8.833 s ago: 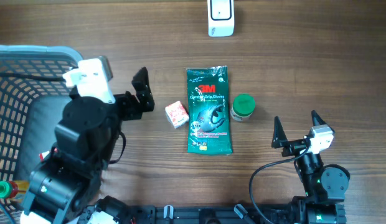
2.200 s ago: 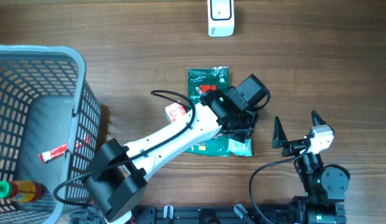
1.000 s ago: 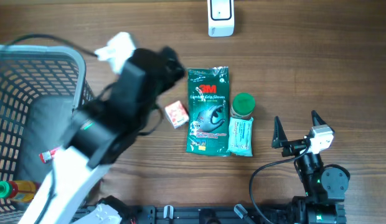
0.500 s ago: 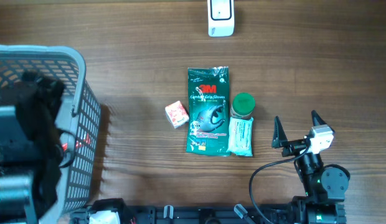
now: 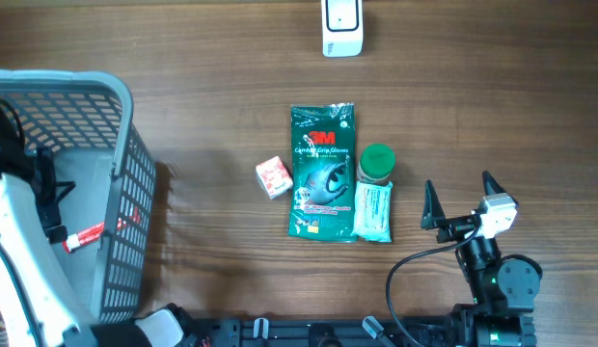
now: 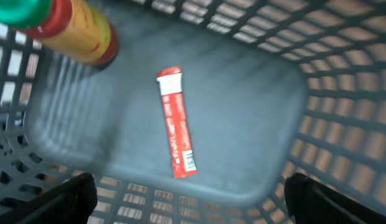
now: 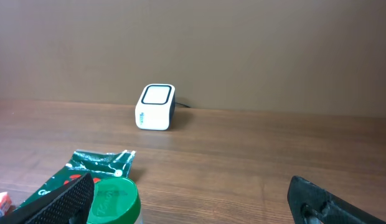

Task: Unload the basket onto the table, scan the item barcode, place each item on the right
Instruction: 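Reach the left gripper into the basket and grasp the red tube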

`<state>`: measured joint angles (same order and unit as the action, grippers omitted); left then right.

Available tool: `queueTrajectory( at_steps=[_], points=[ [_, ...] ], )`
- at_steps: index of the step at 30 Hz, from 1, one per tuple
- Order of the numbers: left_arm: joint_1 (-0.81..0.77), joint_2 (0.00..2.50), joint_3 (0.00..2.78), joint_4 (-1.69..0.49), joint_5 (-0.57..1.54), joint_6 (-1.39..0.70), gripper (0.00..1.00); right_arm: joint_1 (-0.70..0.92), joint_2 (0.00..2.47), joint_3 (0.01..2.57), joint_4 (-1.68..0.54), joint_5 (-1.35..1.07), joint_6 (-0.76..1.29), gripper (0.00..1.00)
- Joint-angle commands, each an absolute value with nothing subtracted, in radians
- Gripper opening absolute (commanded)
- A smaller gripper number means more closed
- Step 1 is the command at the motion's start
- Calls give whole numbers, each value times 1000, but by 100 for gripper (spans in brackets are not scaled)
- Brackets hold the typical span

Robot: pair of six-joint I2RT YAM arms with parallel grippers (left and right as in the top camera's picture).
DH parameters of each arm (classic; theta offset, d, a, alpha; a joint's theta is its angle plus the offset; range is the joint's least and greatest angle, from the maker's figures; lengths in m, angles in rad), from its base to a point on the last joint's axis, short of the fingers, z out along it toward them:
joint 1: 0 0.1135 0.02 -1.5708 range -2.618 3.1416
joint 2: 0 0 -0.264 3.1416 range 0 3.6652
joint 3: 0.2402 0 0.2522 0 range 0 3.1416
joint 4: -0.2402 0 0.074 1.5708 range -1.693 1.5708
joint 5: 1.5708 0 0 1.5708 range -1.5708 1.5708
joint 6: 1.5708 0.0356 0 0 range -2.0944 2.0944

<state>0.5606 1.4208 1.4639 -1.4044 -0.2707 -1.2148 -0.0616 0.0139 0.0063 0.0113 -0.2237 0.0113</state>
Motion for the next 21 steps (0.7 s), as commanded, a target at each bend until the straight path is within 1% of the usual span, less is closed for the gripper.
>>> queueTrajectory(
  at_steps=[1, 5, 12, 18, 21],
  points=[
    [580, 1495, 1380, -1356, -216, -1273, 100, -58, 9, 5, 15, -210, 26, 100],
    [580, 1551, 1251, -1226, -216, -1272, 100, -58, 9, 5, 15, -210, 27, 100],
    [580, 1572, 1057, -988, -205, -1272, 100, -58, 9, 6, 15, -210, 26, 100],
    [580, 1599, 916, -823, -191, -1272, 100, -58, 9, 5, 15, -210, 27, 100],
    [580, 1621, 895, -787, -191, -1272, 100, -58, 9, 5, 15, -210, 26, 100]
  ],
)
